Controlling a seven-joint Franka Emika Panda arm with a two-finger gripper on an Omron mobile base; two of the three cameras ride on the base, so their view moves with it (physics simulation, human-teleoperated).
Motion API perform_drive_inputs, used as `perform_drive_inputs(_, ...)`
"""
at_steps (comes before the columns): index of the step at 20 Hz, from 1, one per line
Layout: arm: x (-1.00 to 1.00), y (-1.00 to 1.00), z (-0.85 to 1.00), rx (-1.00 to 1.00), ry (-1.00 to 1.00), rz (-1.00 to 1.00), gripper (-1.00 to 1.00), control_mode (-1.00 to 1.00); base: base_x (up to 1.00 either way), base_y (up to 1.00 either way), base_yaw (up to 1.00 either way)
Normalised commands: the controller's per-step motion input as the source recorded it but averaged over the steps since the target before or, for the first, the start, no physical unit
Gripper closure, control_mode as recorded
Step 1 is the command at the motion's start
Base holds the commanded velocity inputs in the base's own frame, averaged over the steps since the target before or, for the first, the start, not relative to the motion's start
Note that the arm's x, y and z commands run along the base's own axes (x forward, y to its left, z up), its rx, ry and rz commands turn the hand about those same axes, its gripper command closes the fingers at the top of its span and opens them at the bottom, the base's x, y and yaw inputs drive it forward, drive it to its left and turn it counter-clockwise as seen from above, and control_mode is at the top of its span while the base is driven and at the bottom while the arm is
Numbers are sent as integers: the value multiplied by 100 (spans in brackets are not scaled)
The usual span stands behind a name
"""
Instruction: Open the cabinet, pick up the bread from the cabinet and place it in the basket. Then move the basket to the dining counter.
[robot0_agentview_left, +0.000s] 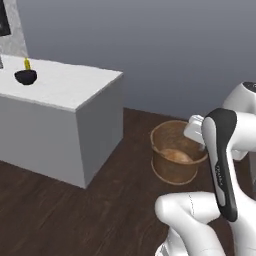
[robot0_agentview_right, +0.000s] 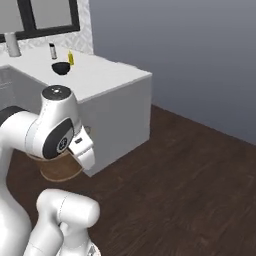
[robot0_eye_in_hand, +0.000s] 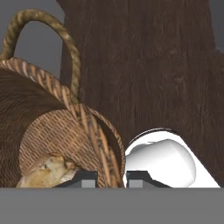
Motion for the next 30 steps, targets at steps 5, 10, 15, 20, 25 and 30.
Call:
perform_drive_inputs(5,0,0,0,0,0,0,100,100,5,67,-50)
perform_drive_inputs(10,0,0,0,0,0,0,100,100,6,100,-40)
perform_drive_inputs(15,0,0,0,0,0,0,100,100,20,100,-38)
perform_drive_inputs(20,0,0,0,0,0,0,100,100,14,100,-39)
perform_drive_inputs(25,0,0,0,0,0,0,100,100,1,100,-33)
perform_drive_inputs(30,0,0,0,0,0,0,100,100,0,100,-8)
